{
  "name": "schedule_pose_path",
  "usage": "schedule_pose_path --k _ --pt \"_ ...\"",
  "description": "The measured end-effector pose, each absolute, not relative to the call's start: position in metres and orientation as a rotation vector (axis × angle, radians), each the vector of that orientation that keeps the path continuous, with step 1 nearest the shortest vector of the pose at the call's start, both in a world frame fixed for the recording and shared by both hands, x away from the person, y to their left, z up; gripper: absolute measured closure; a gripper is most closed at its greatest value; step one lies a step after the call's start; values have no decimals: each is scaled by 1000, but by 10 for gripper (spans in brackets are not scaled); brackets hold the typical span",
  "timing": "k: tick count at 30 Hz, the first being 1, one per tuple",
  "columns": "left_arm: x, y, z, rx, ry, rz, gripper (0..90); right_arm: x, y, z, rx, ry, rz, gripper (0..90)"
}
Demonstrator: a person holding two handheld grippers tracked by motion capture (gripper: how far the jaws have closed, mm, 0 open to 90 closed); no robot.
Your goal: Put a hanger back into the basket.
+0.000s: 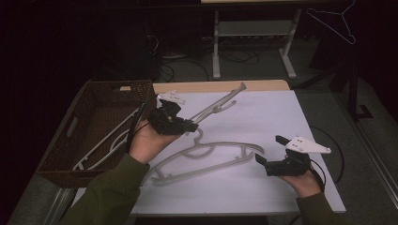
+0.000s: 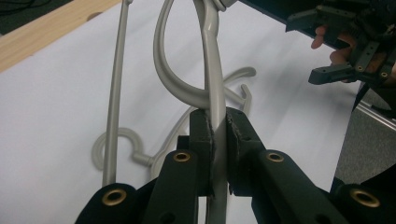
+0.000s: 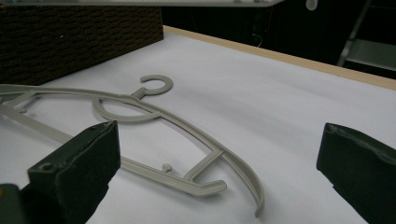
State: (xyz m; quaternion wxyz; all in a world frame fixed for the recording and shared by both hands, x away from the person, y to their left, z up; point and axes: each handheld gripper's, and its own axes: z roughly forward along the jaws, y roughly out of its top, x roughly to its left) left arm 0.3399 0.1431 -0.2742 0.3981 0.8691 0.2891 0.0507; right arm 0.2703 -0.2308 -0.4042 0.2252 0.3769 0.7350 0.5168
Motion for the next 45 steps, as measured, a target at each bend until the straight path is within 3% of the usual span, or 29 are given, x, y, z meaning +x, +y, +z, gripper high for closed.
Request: schedule_pose_path --k 12,24,37,45 --pt "346 203 -253 2135 800 175 825 271 -231 -405 1035 2029 1420 0" --pt "338 289 -237 2103 894 313 826 271 -230 -406 1045 2031 1412 0" --pt "326 382 -253 2054 1041 386 826 272 -228 -406 1045 2029 1405 0" --pt "319 409 -270 2093 1096 403 826 273 -228 -406 1047 2029 1400 0"
